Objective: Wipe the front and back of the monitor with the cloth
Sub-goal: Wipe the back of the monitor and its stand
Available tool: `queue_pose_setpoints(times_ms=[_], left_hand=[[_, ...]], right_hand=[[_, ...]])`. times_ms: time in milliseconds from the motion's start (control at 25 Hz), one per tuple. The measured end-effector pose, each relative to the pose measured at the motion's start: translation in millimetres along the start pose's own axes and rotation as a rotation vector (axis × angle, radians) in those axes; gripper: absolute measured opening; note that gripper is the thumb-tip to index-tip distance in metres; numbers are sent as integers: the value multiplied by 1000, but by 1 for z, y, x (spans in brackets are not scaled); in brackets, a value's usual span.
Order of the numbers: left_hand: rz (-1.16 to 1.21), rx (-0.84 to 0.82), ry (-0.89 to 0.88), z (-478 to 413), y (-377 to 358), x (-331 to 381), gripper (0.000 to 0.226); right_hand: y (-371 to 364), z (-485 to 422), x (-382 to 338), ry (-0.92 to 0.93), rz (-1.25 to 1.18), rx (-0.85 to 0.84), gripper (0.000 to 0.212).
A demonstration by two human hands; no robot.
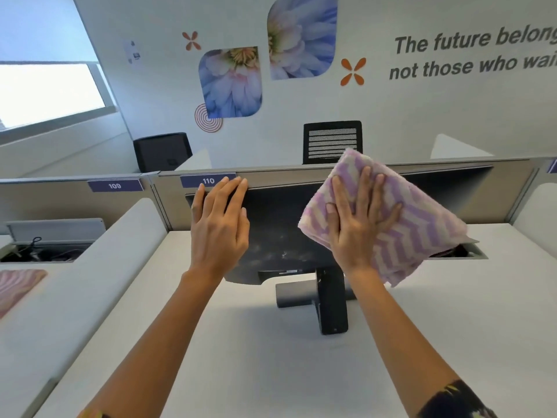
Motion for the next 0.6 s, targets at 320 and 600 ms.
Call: queue_pose_setpoints(times_ms=[320, 600], left_hand=[[16, -12, 6, 4, 4, -3, 45], [54, 15, 17, 5, 2, -2, 45]], right_hand=[[-52, 86, -45, 214, -16, -152, 65], [-16, 34, -8, -159, -45, -78, 55]])
Point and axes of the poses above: each hand's wrist, its own z-axis away from the middle knuckle, its own y-axis out of the back of the hand, x = y × z, the point moved 6 cm from there along -z, towards the middle knuckle, and after that the axes turned 7 degrees about -x, right-handed, at the moved point
